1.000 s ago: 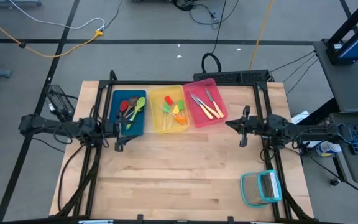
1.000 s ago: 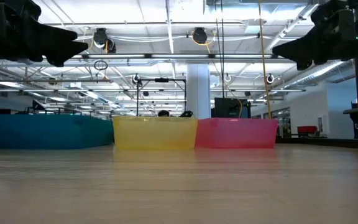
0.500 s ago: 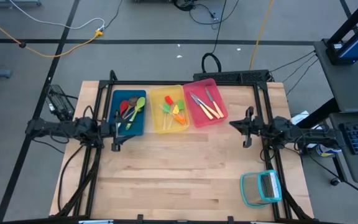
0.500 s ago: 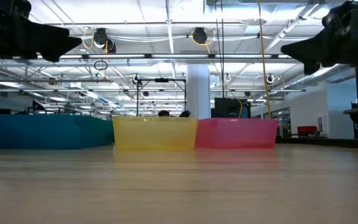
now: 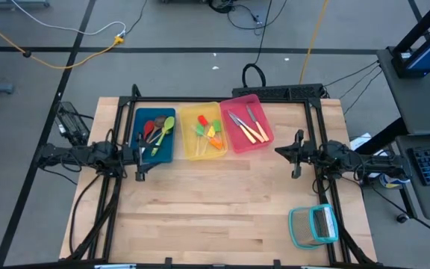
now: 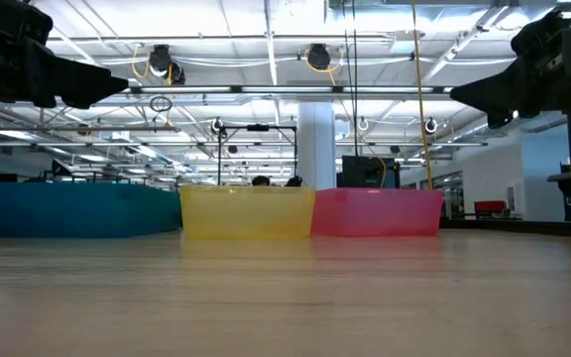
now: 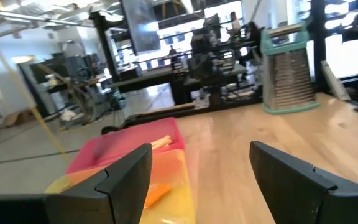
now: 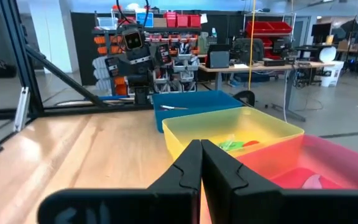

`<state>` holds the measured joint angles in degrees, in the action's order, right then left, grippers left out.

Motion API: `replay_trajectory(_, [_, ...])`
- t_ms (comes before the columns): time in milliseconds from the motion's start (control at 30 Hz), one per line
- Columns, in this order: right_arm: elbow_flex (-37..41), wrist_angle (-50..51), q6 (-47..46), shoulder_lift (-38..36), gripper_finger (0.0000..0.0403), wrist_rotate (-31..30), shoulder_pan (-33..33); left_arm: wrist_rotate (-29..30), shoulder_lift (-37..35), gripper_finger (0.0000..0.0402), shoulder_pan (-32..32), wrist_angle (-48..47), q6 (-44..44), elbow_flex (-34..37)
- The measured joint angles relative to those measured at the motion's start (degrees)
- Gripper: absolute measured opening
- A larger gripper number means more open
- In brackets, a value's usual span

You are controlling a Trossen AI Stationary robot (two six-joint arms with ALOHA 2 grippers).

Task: Pick & Place Kitchen Items
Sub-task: Return to Home Position

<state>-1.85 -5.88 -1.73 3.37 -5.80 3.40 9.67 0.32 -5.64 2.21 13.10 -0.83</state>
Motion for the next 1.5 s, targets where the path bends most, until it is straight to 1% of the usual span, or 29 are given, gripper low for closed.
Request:
replay_trajectory(167, [0.0,1.5,4.9,0.0,0.0000,0.0,0.0,0.9,0.0,0.0273,0.0,-0.2,-1.4,0.0])
replay_trajectory(267, [0.0,1.9,5.9,0.0,0.0000,-0.1,0.0,0.8,0.0,0.0273,0.0,0.0,-1.6,0.0])
replay_trajectory(533, [0.1,1.9,5.9,0.0,0.0000,-0.1,0.0,0.9,0.0,0.0274,0.0,1.5,-1.7,0.1])
replay_trajectory(1500, [0.1,1.8,5.9,0.0,0.0000,-0.1,0.0,0.9,0.0,0.0273,0.0,1.9,-1.7,0.1])
